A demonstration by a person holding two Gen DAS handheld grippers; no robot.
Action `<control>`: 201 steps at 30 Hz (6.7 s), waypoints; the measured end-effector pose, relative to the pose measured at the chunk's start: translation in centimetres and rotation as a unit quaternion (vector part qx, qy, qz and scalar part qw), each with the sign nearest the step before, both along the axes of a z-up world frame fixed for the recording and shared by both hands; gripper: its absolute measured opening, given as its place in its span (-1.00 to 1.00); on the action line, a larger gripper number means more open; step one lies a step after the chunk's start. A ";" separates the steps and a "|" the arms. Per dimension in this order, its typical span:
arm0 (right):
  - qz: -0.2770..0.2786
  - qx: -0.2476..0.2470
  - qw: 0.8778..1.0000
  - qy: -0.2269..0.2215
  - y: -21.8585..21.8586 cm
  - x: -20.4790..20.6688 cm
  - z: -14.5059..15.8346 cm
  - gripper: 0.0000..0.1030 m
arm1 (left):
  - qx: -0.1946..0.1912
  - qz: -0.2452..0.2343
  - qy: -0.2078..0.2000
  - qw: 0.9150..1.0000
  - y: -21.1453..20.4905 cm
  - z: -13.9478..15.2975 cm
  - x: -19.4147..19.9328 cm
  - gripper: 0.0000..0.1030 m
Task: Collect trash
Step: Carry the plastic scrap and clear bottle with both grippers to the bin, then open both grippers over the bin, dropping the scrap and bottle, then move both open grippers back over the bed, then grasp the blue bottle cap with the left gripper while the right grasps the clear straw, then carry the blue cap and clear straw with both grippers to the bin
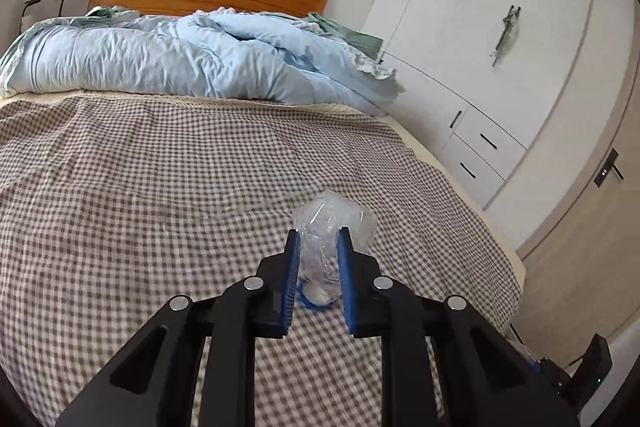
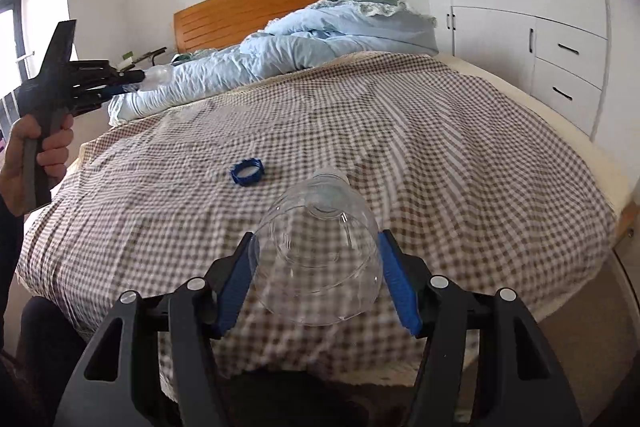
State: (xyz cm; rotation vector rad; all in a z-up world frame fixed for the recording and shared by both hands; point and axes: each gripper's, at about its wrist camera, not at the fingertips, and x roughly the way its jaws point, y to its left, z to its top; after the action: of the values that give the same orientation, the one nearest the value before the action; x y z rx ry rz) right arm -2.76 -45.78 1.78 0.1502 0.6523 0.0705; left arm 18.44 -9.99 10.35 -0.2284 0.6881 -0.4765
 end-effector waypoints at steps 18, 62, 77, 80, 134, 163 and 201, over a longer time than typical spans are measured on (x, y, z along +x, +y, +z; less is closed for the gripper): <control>-0.114 0.007 0.941 0.317 -9.6 -15.8 -18.5 0.18 | 0.038 -0.237 0.037 0.970 -20.5 -7.6 -15.0 -0.68; -0.303 0.053 0.907 0.286 -19.6 -23.7 -20.3 0.57 | 0.287 -0.435 0.312 0.794 -43.1 -33.9 -28.6 -0.42; -0.283 0.039 0.910 0.300 -18.5 -22.9 -20.0 0.57 | 0.260 -0.360 0.312 0.840 -41.9 -32.0 -26.0 0.14; -0.268 0.024 0.914 0.305 -17.6 -22.3 -19.7 0.57 | 0.248 -0.365 0.284 0.852 -41.8 -30.9 -26.2 0.15; 0.041 -0.071 0.997 0.000 7.4 11.9 -0.8 0.57 | 0.193 -0.027 0.059 0.979 -4.7 -13.7 4.9 0.01; 0.103 -0.020 0.978 0.178 30.7 38.9 -7.4 -0.89 | 0.064 0.205 0.073 0.974 21.9 -11.8 6.8 0.01; 0.123 -0.104 0.986 0.047 17.3 12.5 -1.1 -0.88 | 0.152 0.062 -0.001 0.986 10.2 -11.0 1.3 0.01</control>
State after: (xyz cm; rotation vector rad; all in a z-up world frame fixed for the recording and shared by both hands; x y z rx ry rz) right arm 9.72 -28.46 0.64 -0.1303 0.7661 0.2330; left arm 19.77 0.21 -0.68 0.0175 0.7305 -0.2476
